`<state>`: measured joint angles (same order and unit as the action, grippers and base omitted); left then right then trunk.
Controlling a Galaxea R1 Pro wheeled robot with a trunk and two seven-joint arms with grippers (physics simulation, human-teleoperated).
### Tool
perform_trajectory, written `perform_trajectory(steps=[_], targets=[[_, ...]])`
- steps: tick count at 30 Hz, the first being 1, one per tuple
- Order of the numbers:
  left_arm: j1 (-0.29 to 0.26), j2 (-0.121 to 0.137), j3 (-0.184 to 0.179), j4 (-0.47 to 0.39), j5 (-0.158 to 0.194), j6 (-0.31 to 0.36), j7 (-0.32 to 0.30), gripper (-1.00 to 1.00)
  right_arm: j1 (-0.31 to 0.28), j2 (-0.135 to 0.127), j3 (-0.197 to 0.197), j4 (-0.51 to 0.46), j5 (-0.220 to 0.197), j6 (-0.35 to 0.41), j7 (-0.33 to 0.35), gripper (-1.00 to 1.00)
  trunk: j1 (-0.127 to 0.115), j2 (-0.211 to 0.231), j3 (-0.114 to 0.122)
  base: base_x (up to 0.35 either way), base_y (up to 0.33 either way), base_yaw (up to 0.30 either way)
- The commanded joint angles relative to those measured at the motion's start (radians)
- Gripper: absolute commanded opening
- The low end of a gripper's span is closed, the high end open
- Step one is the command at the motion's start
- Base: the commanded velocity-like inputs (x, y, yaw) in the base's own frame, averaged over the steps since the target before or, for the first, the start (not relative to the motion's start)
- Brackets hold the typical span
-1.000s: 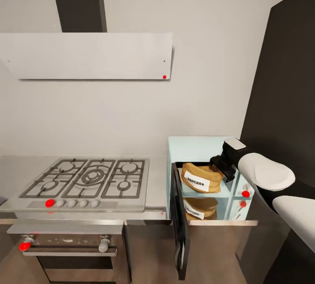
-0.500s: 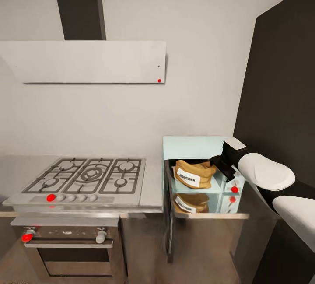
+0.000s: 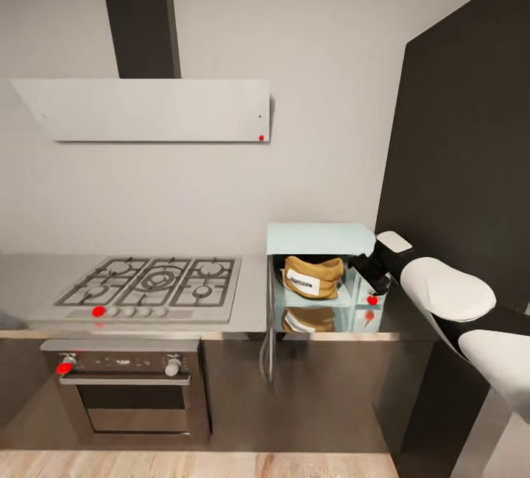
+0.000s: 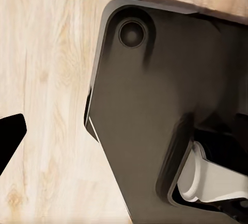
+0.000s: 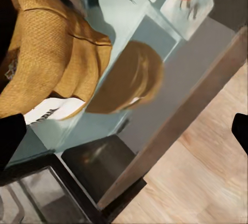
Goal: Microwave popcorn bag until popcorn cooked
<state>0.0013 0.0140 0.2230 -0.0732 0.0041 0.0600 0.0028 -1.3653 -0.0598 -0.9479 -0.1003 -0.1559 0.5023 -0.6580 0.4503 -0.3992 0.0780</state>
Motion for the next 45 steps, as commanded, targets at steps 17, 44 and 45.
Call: perform_trajectory(steps=[17, 44, 45], targets=[[0.000, 0.000, 0.004, -0.002, 0.000, 0.006, 0.000, 1.00, 0.015, 0.004, 0.122, 0.116, 0.711, -0.053, 0.452, 1.00, 0.000, -0.001, -0.001, -0.270, 0.000, 0.000], [0.000, 0.000, 0.004, -0.002, 0.000, 0.006, 0.000, 1.00, 0.262, 0.006, 0.177, 0.175, 0.922, -0.936, 0.851, 1.00, 0.000, -0.001, -0.001, -0.002, 0.000, 0.000], [0.000, 0.000, 0.004, -0.002, 0.000, 0.006, 0.000, 1.00, 0.264, 0.004, 0.177, 0.175, 0.923, -0.940, 0.868, 1.00, 0.000, -0.001, -0.001, 0.000, 0.000, 0.000]])
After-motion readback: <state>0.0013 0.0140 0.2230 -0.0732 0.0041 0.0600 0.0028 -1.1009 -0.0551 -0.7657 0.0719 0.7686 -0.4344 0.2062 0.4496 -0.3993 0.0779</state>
